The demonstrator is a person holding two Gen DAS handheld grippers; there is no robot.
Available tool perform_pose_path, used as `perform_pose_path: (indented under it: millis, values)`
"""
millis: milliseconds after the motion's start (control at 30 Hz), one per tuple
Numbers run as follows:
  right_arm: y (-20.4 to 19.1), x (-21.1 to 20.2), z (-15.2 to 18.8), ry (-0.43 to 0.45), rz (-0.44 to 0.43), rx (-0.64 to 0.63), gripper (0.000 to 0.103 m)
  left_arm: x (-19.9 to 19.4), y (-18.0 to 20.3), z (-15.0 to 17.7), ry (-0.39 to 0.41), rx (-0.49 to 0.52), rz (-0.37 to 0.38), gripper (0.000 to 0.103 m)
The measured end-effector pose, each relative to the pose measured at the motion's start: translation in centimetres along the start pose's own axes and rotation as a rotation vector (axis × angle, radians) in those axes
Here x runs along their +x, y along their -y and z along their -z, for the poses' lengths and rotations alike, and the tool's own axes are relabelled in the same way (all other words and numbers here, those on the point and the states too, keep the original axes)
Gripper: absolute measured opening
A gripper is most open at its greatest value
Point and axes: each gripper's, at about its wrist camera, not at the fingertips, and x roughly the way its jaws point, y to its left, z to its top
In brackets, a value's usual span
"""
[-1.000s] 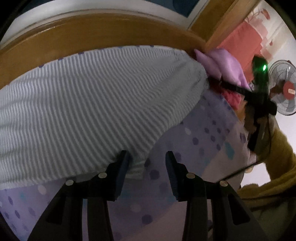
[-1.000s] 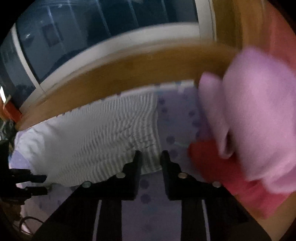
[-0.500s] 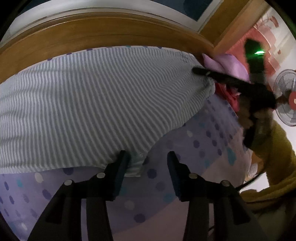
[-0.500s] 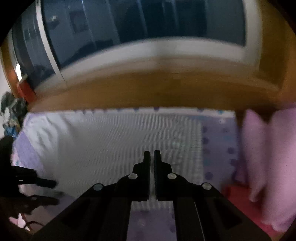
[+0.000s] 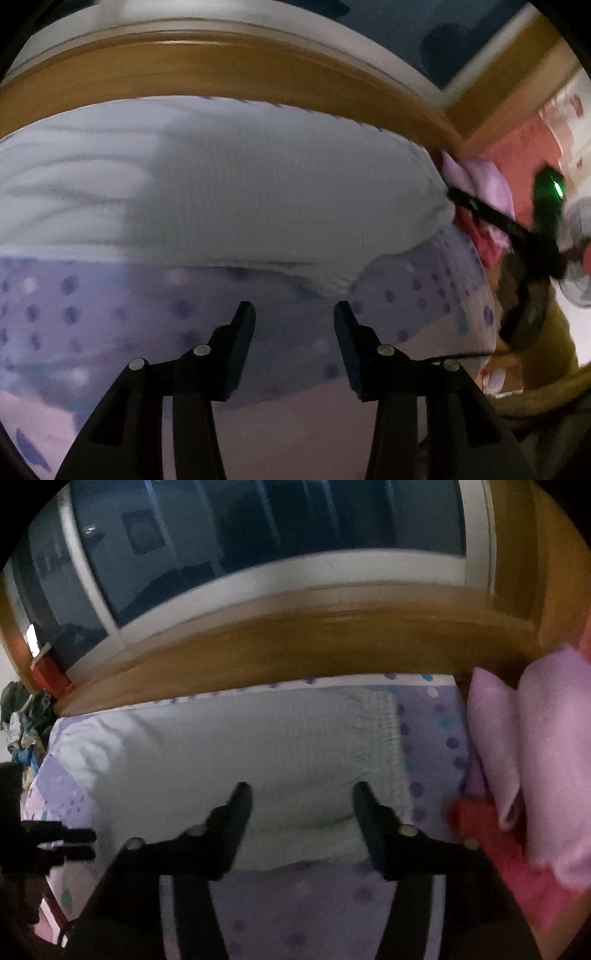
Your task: Fold clothes
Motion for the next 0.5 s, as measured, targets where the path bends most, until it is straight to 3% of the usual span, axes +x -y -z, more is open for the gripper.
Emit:
perform_pose_path:
  millis: [233, 500]
  values:
    - [-11.3, -1.2, 4.5, -0.062, -0.061, 0.014, 0.059, -5.5, -6.9, 3.4, 0.032, -0.057, -0.075, 0.045]
    - [-26.9, -0.1, 10.2, -0.122, -0.066, -0.001, 0.059, -12.1, -15.0, 7.8, 0.042, -0.047, -0.072, 0.045]
